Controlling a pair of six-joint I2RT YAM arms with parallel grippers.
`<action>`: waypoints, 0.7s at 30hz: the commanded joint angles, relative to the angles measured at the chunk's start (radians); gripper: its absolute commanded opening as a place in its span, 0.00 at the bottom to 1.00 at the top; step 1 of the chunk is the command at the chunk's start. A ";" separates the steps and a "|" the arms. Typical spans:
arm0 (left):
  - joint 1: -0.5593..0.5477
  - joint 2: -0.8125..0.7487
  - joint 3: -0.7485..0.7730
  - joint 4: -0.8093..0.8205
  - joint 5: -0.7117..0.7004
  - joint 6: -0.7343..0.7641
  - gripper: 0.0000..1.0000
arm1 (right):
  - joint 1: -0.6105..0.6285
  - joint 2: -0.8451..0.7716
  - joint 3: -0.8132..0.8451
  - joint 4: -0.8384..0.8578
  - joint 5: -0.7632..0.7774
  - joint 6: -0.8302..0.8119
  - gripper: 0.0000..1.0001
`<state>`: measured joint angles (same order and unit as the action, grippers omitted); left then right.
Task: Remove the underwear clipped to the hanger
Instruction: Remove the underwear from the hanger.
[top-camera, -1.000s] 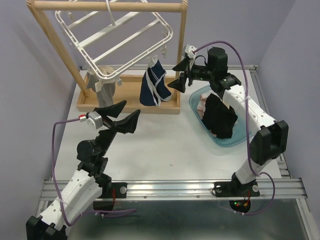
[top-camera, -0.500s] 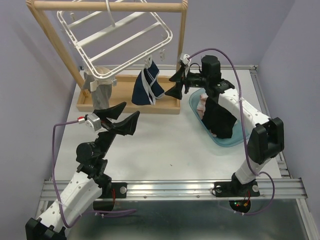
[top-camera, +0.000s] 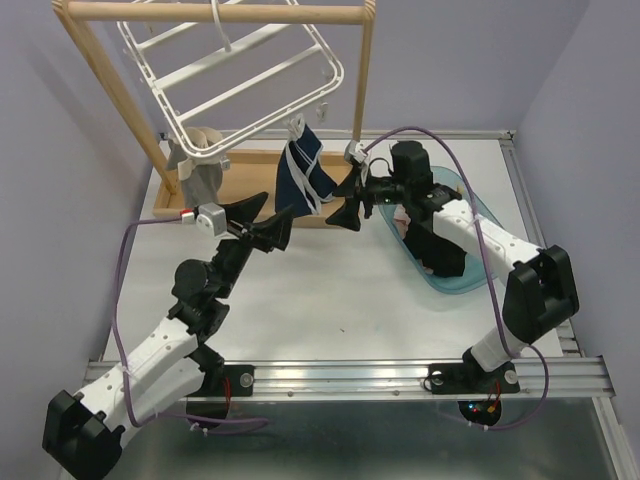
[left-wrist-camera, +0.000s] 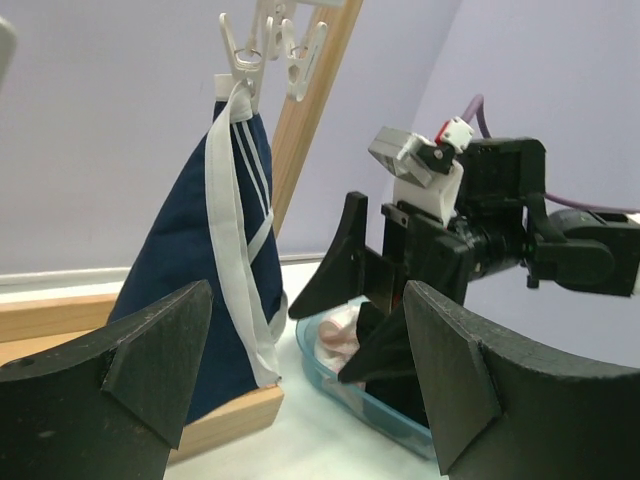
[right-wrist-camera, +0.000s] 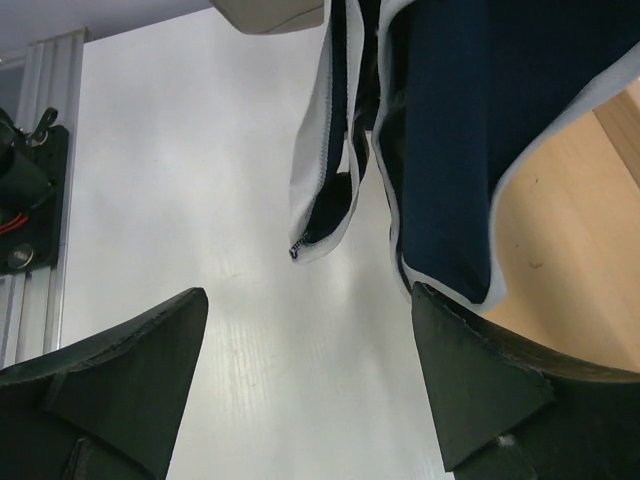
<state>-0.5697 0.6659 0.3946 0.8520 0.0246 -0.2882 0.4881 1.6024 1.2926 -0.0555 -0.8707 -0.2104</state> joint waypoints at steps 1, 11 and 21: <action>-0.062 0.066 0.087 0.117 -0.123 0.072 0.88 | 0.012 -0.044 -0.059 0.101 0.059 0.025 0.88; -0.191 0.288 0.135 0.392 -0.383 0.216 0.88 | 0.012 -0.004 -0.072 0.293 0.139 0.178 0.87; -0.199 0.320 0.142 0.493 -0.428 0.284 0.89 | 0.013 0.071 -0.064 0.460 0.096 0.311 0.90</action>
<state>-0.7601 1.0058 0.4820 1.2263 -0.3607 -0.0578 0.4992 1.6302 1.2072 0.2932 -0.7483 0.0391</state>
